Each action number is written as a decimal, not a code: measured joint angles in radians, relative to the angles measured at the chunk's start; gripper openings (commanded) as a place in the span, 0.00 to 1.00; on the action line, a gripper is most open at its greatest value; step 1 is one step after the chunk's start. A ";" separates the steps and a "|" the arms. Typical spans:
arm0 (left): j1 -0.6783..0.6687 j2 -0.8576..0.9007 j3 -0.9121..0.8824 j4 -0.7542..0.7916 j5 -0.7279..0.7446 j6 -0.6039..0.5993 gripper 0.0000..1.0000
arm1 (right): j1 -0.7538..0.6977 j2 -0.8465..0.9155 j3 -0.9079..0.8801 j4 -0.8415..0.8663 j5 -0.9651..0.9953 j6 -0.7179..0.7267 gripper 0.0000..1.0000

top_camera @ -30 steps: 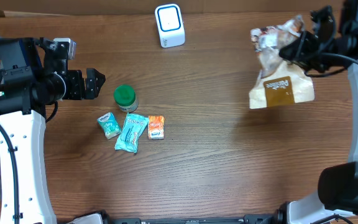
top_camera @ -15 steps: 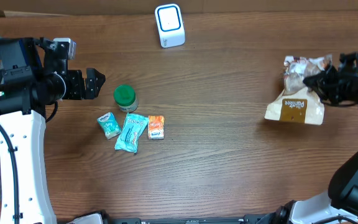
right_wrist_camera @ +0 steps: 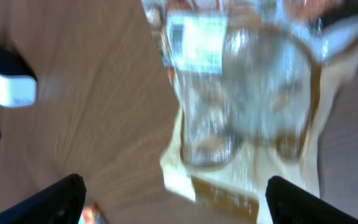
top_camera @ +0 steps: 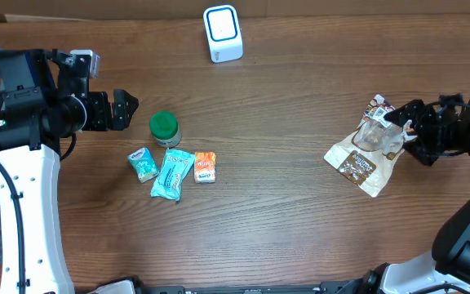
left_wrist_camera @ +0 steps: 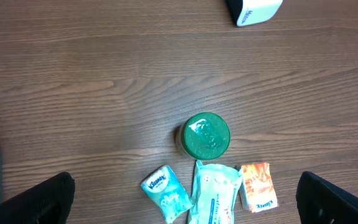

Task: Scan the item barcode
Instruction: 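Carry the bag to the right side and release it on the table, then reach the right gripper to the orange Kleenex box and grasp it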

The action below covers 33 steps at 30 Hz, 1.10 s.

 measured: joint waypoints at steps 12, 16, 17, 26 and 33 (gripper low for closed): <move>0.000 0.000 0.000 0.000 0.000 0.000 0.99 | 0.341 -0.153 0.128 -0.119 -0.004 -0.037 0.96; 0.000 0.000 0.000 0.000 0.000 0.000 1.00 | 0.537 -0.140 0.127 -0.080 -0.005 -0.040 0.66; 0.000 0.000 0.000 0.000 0.000 0.000 1.00 | 0.589 -0.132 0.126 -0.061 -0.004 -0.038 0.62; 0.000 0.000 0.000 0.000 0.000 0.000 1.00 | 0.996 0.010 0.114 0.153 0.080 0.153 0.32; 0.000 0.000 0.000 0.000 0.000 0.000 1.00 | 1.215 0.166 0.110 0.308 0.145 0.346 0.04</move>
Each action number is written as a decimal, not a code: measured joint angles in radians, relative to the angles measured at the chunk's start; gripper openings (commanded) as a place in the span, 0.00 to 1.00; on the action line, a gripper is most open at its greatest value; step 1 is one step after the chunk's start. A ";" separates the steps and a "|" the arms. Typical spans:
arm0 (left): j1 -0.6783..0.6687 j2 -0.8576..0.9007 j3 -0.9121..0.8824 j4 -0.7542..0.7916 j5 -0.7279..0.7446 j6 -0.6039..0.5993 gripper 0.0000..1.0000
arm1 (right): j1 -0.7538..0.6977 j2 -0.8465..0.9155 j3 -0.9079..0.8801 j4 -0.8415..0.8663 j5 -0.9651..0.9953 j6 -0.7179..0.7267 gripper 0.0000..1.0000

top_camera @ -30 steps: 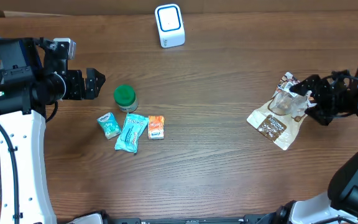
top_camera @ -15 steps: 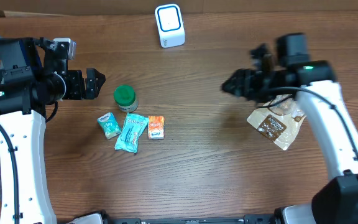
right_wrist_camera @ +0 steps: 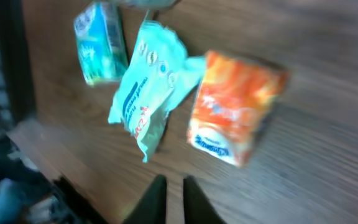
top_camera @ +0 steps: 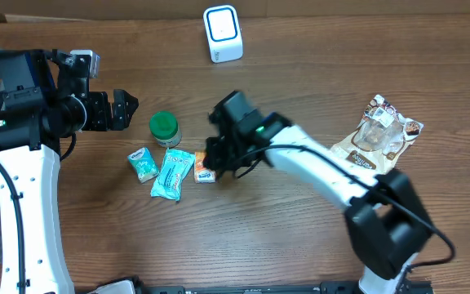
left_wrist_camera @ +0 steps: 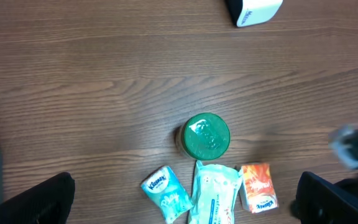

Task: Scan the item barcode
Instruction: 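Reach the right gripper to the orange Kleenex box and grasp it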

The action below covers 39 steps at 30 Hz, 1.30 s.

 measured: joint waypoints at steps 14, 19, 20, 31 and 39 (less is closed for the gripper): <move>0.000 0.000 0.000 0.000 0.000 0.000 1.00 | 0.154 0.145 -0.002 0.185 0.163 0.174 0.04; 0.000 0.000 0.000 0.000 0.000 0.000 0.99 | 0.149 0.164 -0.003 0.098 0.224 0.183 0.04; 0.000 0.000 0.000 0.000 0.000 0.000 1.00 | 0.139 0.164 -0.003 0.078 0.230 0.183 0.04; 0.000 0.000 0.000 0.000 0.000 0.000 1.00 | -0.081 0.159 -0.002 -0.052 0.249 0.086 0.07; 0.000 0.000 0.000 0.000 0.000 0.000 0.99 | -0.274 0.158 0.019 -0.113 0.232 -0.032 0.04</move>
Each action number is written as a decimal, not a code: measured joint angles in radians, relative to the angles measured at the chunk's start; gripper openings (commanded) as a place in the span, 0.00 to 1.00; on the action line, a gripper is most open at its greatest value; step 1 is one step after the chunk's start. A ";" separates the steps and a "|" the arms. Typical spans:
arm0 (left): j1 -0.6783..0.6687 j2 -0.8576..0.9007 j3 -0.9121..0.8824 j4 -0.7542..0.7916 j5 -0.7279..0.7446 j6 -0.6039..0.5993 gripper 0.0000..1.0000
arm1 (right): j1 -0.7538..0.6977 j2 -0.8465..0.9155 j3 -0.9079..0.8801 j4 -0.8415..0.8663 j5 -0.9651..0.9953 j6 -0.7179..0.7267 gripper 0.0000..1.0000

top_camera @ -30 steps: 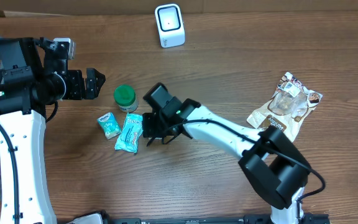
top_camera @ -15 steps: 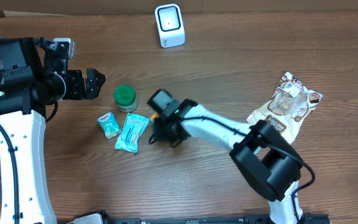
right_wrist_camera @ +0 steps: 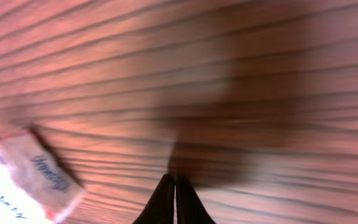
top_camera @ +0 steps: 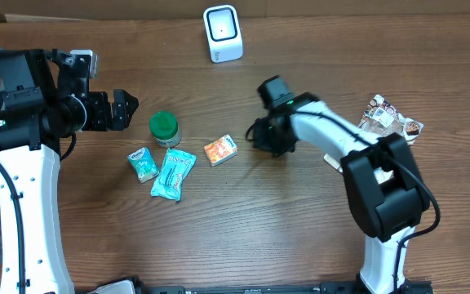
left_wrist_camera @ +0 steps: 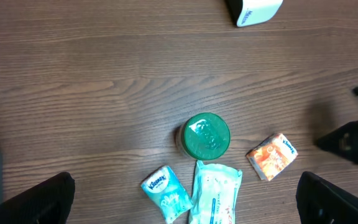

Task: Scan the item barcode
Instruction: 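Reach the right gripper to the orange Kleenex box and grasp it, then reposition the orange Kleenex box with the right gripper and regrasp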

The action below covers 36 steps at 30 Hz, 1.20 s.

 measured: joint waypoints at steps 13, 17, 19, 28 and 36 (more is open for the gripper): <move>0.000 0.000 0.000 0.000 0.000 0.000 1.00 | 0.144 -0.026 0.164 0.123 0.039 0.076 0.04; 0.000 0.000 0.000 0.000 0.000 0.000 1.00 | 0.230 -0.003 0.163 0.229 0.138 0.163 0.04; 0.000 0.000 0.000 0.000 0.000 0.000 1.00 | 0.257 0.032 0.163 0.259 0.164 0.182 0.04; 0.000 0.000 0.000 0.000 0.000 0.000 1.00 | 0.296 0.101 0.155 0.222 0.197 0.212 0.04; 0.000 0.000 0.000 0.000 0.000 0.000 1.00 | 0.295 0.101 0.158 0.036 0.136 0.129 0.04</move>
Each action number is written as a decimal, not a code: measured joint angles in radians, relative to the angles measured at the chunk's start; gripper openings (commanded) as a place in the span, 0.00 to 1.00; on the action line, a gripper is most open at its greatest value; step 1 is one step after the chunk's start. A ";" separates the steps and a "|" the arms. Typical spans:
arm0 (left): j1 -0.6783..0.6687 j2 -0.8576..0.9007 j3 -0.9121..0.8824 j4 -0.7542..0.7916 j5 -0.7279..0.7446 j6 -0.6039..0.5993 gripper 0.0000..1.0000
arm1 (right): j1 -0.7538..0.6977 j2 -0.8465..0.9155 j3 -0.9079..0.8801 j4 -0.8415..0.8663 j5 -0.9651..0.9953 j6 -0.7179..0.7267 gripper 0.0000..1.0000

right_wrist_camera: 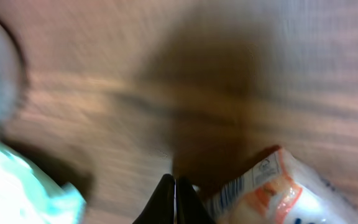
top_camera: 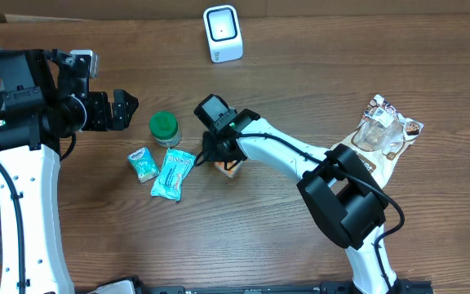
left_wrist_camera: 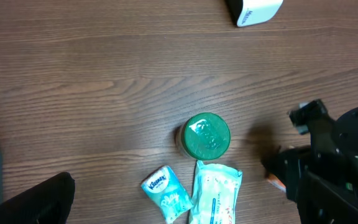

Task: Scan the item barcode
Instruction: 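Reposition the orange Kleenex box with the right gripper and regrasp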

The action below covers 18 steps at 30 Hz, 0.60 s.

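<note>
An orange tissue packet (top_camera: 230,168) lies on the table right of a teal wipes packet (top_camera: 172,173); its barcode edge shows in the blurred right wrist view (right_wrist_camera: 272,193). My right gripper (top_camera: 217,155) is shut with nothing between its fingers (right_wrist_camera: 174,188), its tips low at the packet's left edge. The white scanner (top_camera: 222,33) stands at the far edge of the table. My left gripper (top_camera: 126,109) stays open at the left, high above the table, with its fingers (left_wrist_camera: 39,200) wide apart. In the left wrist view the right arm (left_wrist_camera: 337,155) hides most of the orange packet.
A green-lidded jar (top_camera: 164,126) and a blue Kleenex packet (top_camera: 143,163) sit close to the wipes. A clear snack bag (top_camera: 378,139) lies at the far right. The scanner (left_wrist_camera: 253,9) shows at the top of the left wrist view.
My shut right gripper was to the right of the orange packet; now it is at the packet's left side, between it and the wipes. The packet lies slightly nearer and to the right.
My right gripper was open at the snack bag on the far right. Then it was over the orange packet beside the wipes. Later the packet lay turned and apart from the wipes, the shut gripper to its right. Now the gripper is at its left. The left arm stayed still.
</note>
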 measured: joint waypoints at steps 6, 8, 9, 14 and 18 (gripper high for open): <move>0.000 0.000 0.000 0.000 0.000 0.000 1.00 | -0.027 -0.006 0.047 -0.182 -0.019 -0.141 0.05; 0.000 0.000 0.000 0.000 0.000 0.000 0.99 | -0.044 -0.021 0.068 -0.229 -0.023 -0.171 0.09; 0.000 0.000 0.000 0.000 0.000 0.000 0.99 | -0.055 -0.035 0.077 -0.250 -0.023 -0.187 0.13; 0.000 0.000 0.000 0.000 0.000 0.000 1.00 | -0.141 -0.129 0.102 -0.340 -0.023 -0.230 0.11; 0.000 0.000 0.000 0.000 0.000 0.000 0.99 | -0.231 -0.149 0.097 -0.369 -0.027 -0.231 0.06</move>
